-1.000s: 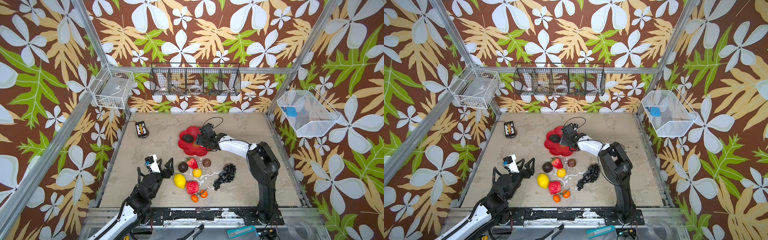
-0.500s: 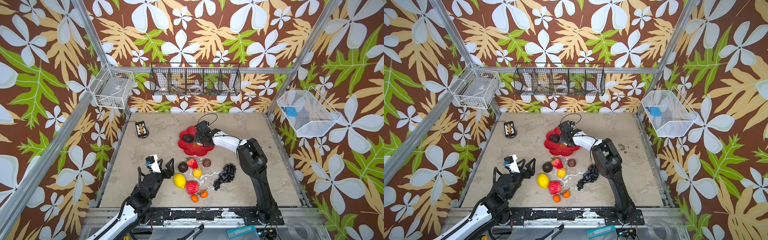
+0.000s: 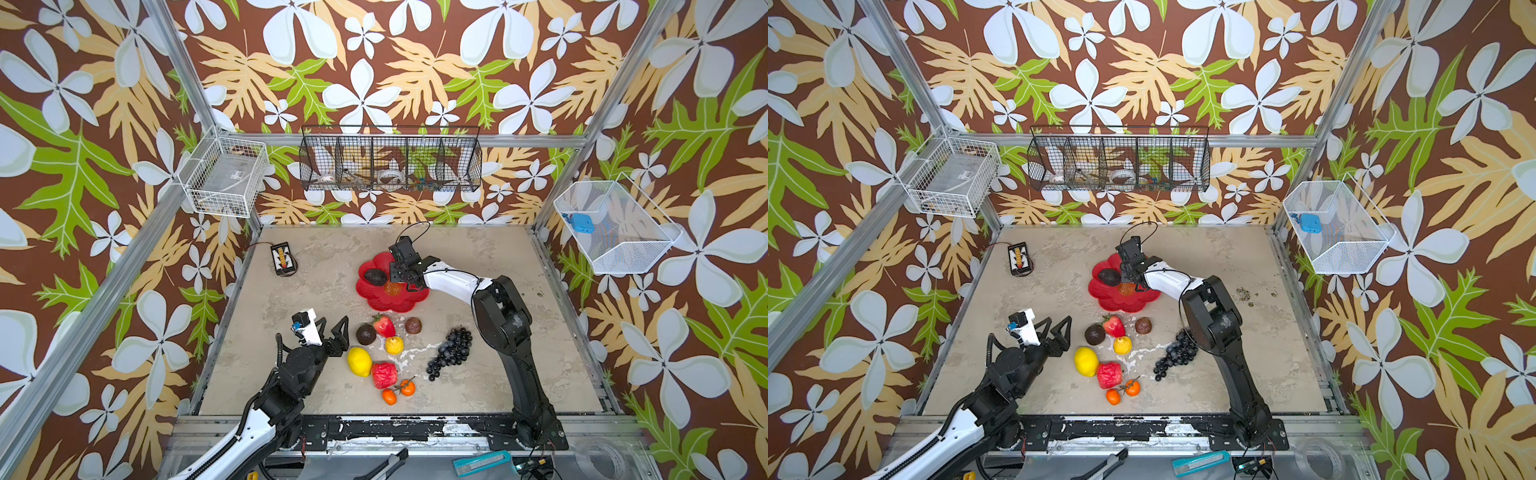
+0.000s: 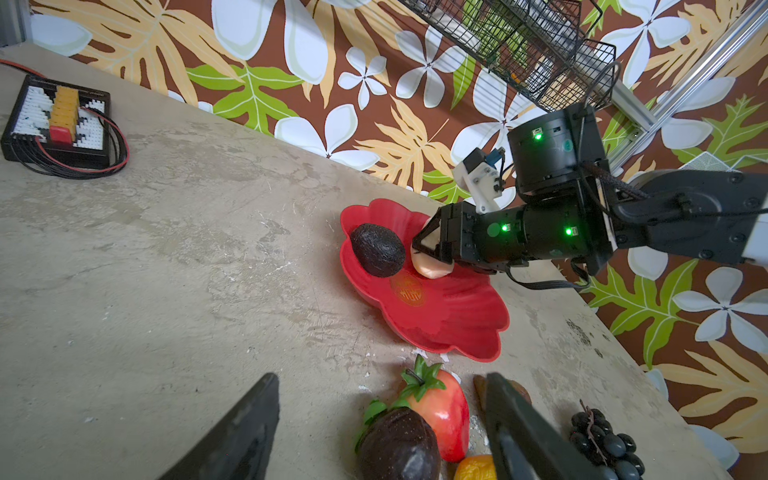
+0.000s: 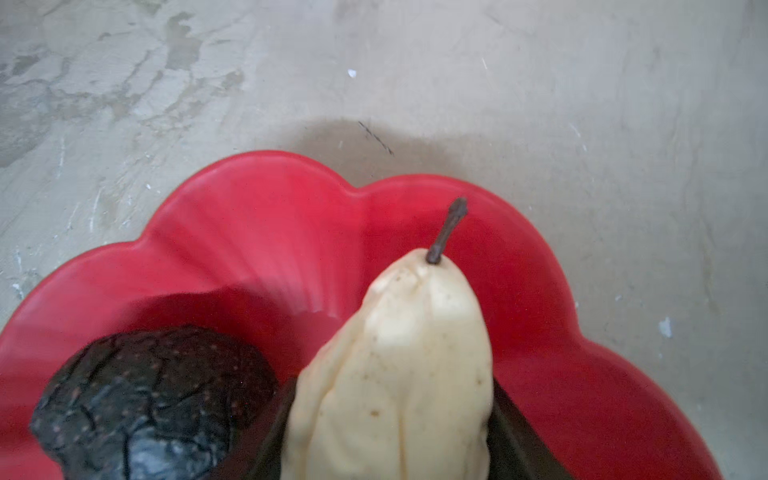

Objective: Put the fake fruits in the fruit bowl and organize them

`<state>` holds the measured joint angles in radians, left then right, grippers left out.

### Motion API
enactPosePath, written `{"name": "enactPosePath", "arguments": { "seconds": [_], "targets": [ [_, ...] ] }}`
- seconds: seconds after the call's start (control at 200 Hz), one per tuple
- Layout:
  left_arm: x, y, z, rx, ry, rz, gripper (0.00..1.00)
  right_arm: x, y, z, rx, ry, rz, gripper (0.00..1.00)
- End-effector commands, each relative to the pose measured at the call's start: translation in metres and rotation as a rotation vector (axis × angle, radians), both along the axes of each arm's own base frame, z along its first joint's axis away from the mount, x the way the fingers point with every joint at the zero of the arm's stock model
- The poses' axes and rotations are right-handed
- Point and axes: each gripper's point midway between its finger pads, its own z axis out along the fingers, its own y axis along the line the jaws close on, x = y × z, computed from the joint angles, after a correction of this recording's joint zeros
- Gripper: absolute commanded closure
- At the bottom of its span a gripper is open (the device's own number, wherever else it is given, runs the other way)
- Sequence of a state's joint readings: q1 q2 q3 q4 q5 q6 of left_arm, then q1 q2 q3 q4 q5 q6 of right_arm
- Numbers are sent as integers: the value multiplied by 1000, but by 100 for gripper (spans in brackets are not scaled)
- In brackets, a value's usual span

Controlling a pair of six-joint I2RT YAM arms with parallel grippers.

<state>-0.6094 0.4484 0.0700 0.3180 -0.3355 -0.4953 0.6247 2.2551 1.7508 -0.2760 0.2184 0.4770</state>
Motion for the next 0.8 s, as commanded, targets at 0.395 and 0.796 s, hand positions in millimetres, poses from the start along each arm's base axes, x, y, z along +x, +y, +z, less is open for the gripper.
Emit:
{"name": "enactPosePath", "arguments": {
  "seconds": [0.395, 0.796],
  "targets": [
    [3, -2, 4, -11, -15, -2, 22, 17, 33, 9, -105, -167, 323, 42],
    [4, -6, 0, -9, -4, -15, 22, 18, 40, -2, -86, -144, 338, 37]
  ]
}}
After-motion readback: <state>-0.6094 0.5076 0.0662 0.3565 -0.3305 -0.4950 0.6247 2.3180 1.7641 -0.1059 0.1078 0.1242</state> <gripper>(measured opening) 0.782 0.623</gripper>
